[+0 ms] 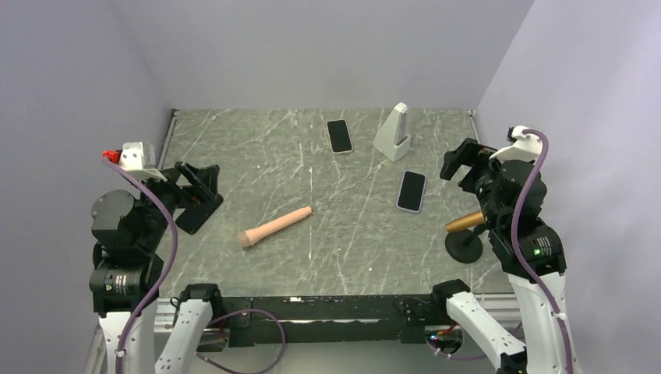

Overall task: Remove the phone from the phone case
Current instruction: Pick up the phone at the center of the board.

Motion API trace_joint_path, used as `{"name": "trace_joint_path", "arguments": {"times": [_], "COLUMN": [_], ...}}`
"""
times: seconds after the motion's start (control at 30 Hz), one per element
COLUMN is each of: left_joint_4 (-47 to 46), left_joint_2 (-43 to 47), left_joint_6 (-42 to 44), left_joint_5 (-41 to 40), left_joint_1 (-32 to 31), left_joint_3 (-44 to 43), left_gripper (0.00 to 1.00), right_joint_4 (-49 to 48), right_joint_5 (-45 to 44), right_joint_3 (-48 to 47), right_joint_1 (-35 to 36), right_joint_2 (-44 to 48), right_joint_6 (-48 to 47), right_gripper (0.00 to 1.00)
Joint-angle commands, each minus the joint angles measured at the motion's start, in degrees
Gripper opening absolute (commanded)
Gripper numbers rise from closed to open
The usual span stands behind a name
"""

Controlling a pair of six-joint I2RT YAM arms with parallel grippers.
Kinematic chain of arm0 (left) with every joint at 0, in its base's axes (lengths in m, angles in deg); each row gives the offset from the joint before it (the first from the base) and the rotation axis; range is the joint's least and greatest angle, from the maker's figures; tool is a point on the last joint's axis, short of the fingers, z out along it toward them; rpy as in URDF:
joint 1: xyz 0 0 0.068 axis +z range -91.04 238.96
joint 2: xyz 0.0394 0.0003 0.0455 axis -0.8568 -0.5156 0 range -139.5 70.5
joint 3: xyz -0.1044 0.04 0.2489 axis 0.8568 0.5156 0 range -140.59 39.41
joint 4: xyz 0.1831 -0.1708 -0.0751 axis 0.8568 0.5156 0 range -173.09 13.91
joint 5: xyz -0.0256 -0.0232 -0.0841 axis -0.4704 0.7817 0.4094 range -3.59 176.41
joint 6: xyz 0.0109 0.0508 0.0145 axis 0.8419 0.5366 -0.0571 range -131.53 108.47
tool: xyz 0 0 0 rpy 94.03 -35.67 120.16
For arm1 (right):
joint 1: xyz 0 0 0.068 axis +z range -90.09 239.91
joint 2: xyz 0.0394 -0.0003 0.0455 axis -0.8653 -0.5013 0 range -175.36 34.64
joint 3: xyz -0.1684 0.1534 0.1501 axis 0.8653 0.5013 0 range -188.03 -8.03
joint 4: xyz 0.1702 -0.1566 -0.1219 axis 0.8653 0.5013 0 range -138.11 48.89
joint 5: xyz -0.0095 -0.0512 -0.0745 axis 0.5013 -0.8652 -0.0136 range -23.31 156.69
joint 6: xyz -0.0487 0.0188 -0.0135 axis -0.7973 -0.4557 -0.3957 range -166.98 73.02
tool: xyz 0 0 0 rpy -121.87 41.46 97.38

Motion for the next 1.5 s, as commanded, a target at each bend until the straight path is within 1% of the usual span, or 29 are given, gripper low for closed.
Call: {"name": "trace_joint_path", "arguments": {"times": [0.0,0.2,0.37,0.47,0.53,0.63,0.73,0.8,0.83,0.9,1.03,1.13,1.2,1.3,1.4,1.47], "left_joint_4": [4.0,3.8,0.3,0.0,-0.3,0.0,-0.2,-0.5,-0.7,-1.3,-1.9,-2.3,-2.8,-4.5,-5.0,-5.1], "left_joint_2": [-1.1,0.2,-2.6,-4.8,-5.8,-7.6,-8.6,-8.6,-8.5,-8.2,-7.9,-8.3,-8.3,-7.7,-7.3,-7.6], "left_joint_6": [1.6,2.7,1.8,1.5,1.7,1.9,1.3,0.7,0.2,-0.9,-2.1,-3.3,-4.3,-5.8,-6.5,-6.7], "left_joint_5": [1.7,0.5,5.7,4.1,3.0,3.3,5.1,6.4,7.2,9.3,12.1,15.1,17.0,20.6,21.1,21.3], "left_joint_1": [0.3,0.3,0.3,0.3,0.4,0.3,0.3,0.3,0.3,0.3,0.3,0.2,0.3,0.1,-0.3,-0.6], "left_joint_3": [-2.8,0.6,4.7,6.1,6.9,7.2,7.8,8.3,8.8,9.5,10.3,10.9,11.7,13.9,15.0,14.8], "left_gripper": [0.99,0.99,0.99,0.99,0.99,0.99,0.99,0.99,0.99,0.99,0.99,0.99,0.99,0.99,0.99,0.99], "right_joint_4": [0.2,1.1,3.6,2.7,1.9,1.4,2.6,3.3,3.6,5.1,5.6,5.4,4.4,6.4,8.7,8.8], "right_joint_5": [-1.2,-1.3,-3.8,-3.8,-1.5,4.8,13.4,17.5,18.2,17.3,12.3,10.8,11.8,10.1,7.2,7.4], "right_joint_3": [-1.0,-2.7,-4.7,-4.2,-4.0,-4.0,-5.9,-6.9,-7.2,-8.0,-8.3,-8.4,-7.8,-9.5,-11.5,-11.9], "right_joint_1": [-0.2,-0.2,-0.3,-0.2,-0.2,-0.2,-0.2,-0.2,-0.2,-0.3,-0.4,-2.2,-3.4,-3.9,-3.9,-4.4], "right_joint_2": [-1.3,-5.1,-10.0,-11.1,-11.9,-14.0,-18.4,-21.7,-23.3,-27.2,-34.5,-39.6,-43.0,-49.4,-55.3,-58.6], "right_joint_6": [1.6,2.8,4.3,4.9,3.3,3.5,2.9,2.6,3.0,3.9,3.0,3.8,4.4,7.2,10.3,12.1], "right_gripper": [1.0,1.0,1.0,1.0,1.0,1.0,1.0,1.0,1.0,1.0,1.0,1.0,1.0,1.0,1.0,1.0]}}
